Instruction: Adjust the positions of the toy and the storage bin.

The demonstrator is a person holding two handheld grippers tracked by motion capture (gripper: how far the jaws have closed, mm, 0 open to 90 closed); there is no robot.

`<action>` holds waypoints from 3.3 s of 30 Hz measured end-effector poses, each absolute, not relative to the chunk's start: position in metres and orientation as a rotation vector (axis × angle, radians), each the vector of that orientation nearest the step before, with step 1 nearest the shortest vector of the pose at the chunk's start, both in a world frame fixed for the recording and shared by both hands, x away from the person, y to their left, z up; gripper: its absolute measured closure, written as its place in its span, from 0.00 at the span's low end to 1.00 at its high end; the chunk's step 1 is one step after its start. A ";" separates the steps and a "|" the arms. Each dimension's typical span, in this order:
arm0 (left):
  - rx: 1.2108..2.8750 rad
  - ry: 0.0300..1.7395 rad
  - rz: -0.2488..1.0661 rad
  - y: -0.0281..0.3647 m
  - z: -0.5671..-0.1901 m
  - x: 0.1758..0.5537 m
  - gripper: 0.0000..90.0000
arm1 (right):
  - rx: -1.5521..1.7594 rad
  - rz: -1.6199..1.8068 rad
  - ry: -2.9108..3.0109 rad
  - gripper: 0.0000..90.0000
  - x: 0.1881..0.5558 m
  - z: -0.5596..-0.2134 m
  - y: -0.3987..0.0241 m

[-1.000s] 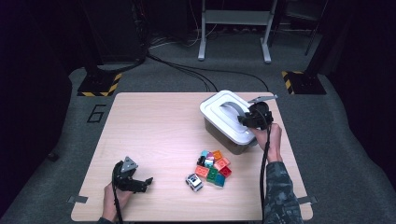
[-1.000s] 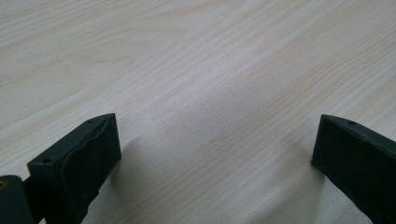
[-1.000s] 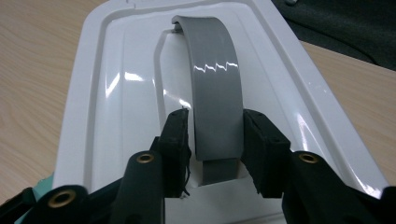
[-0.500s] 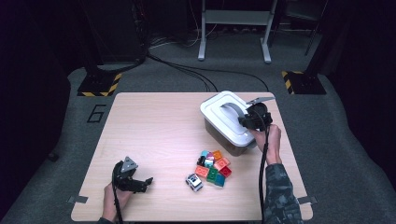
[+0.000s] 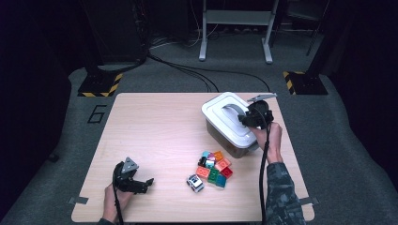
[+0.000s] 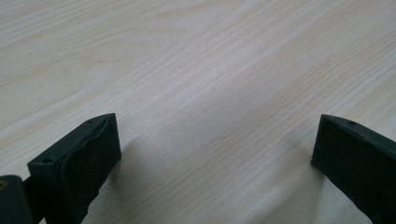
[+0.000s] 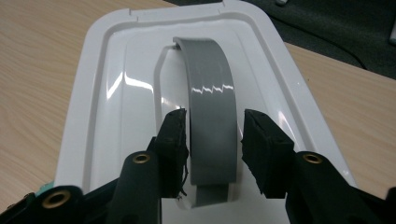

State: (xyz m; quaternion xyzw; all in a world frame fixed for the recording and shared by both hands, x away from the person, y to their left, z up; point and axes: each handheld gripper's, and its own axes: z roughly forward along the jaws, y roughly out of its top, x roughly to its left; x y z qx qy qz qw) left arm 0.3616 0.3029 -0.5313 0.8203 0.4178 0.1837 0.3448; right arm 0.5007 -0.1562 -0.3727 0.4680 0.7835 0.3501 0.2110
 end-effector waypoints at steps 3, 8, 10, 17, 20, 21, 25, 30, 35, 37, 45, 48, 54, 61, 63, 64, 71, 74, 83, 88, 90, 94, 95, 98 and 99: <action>2.130 1.085 0.477 0.303 -0.531 0.362 0.01 | 1.277 0.941 2.202 0.69 0.508 -0.370 -0.150; 2.130 1.084 0.476 0.303 -0.531 0.362 0.01 | 1.273 0.926 2.208 0.74 0.511 -0.373 -0.148; 2.130 1.083 0.476 0.303 -0.531 0.362 0.01 | 1.273 0.929 2.209 0.74 0.511 -0.373 -0.149; 2.126 1.081 0.475 0.303 -0.532 0.362 0.01 | 1.252 0.926 2.198 0.75 0.510 -0.372 -0.149; 2.129 1.083 0.476 0.303 -0.531 0.362 0.01 | 1.243 0.932 2.189 0.75 0.508 -0.369 -0.150; 2.127 1.082 0.475 0.303 -0.532 0.362 0.01 | 1.234 0.939 2.181 0.75 0.507 -0.369 -0.150; 2.136 1.080 0.473 0.303 -0.531 0.362 0.01 | 1.233 0.955 2.162 0.75 0.503 -0.362 -0.153; 2.133 1.081 0.479 0.303 -0.531 0.362 0.01 | 1.222 0.971 2.138 0.75 0.499 -0.352 -0.159; 2.132 1.080 0.480 0.303 -0.531 0.362 0.01 | 1.217 0.980 2.110 0.75 0.495 -0.342 -0.170; 2.133 1.076 0.479 0.303 -0.531 0.362 0.01 | 1.225 0.983 2.099 0.75 0.494 -0.338 -0.174; 2.138 1.076 0.471 0.304 -0.531 0.362 0.01 | 1.243 0.979 2.049 0.75 0.493 -0.329 -0.200; 2.143 1.077 0.468 0.304 -0.530 0.362 0.01 | 1.249 0.983 2.033 0.75 0.494 -0.328 -0.206; 2.137 1.078 0.476 0.303 -0.531 0.362 0.01 | 1.267 0.969 2.003 0.75 0.496 -0.325 -0.227; 2.139 1.081 0.468 0.303 -0.530 0.362 0.01 | 1.309 0.940 1.961 0.75 0.502 -0.325 -0.255; 2.139 1.081 0.468 0.303 -0.530 0.362 0.01 | 1.326 0.929 1.949 0.75 0.504 -0.325 -0.262; 2.139 1.082 0.468 0.303 -0.530 0.362 0.01 | 1.326 0.929 1.949 0.75 0.504 -0.325 -0.262; 2.139 1.082 0.468 0.303 -0.530 0.362 0.01 | 1.386 0.903 1.877 0.75 0.507 -0.326 -0.287; 2.138 1.082 0.468 0.303 -0.530 0.362 0.01 | 1.404 0.900 1.851 0.75 0.507 -0.327 -0.292; 2.139 1.081 0.469 0.303 -0.530 0.362 0.01 | 1.471 0.836 1.770 0.75 0.509 -0.346 -0.305; 2.137 1.081 0.470 0.303 -0.530 0.362 0.01 | 1.487 0.819 1.750 0.75 0.511 -0.356 -0.309; 2.138 1.080 0.470 0.303 -0.530 0.362 0.01 | 1.504 0.803 1.742 0.75 0.513 -0.362 -0.310; 2.145 1.076 0.471 0.304 -0.530 0.362 0.01 | 1.518 0.783 1.735 0.75 0.516 -0.371 -0.312; 2.144 1.077 0.469 0.304 -0.530 0.362 0.01 | 1.532 0.777 1.732 0.75 0.518 -0.377 -0.313; 2.145 1.077 0.469 0.304 -0.530 0.362 0.01 | 1.533 0.771 1.737 0.75 0.519 -0.383 -0.313; 2.145 1.076 0.470 0.304 -0.530 0.362 0.01 | 1.546 0.768 1.740 0.75 0.521 -0.389 -0.311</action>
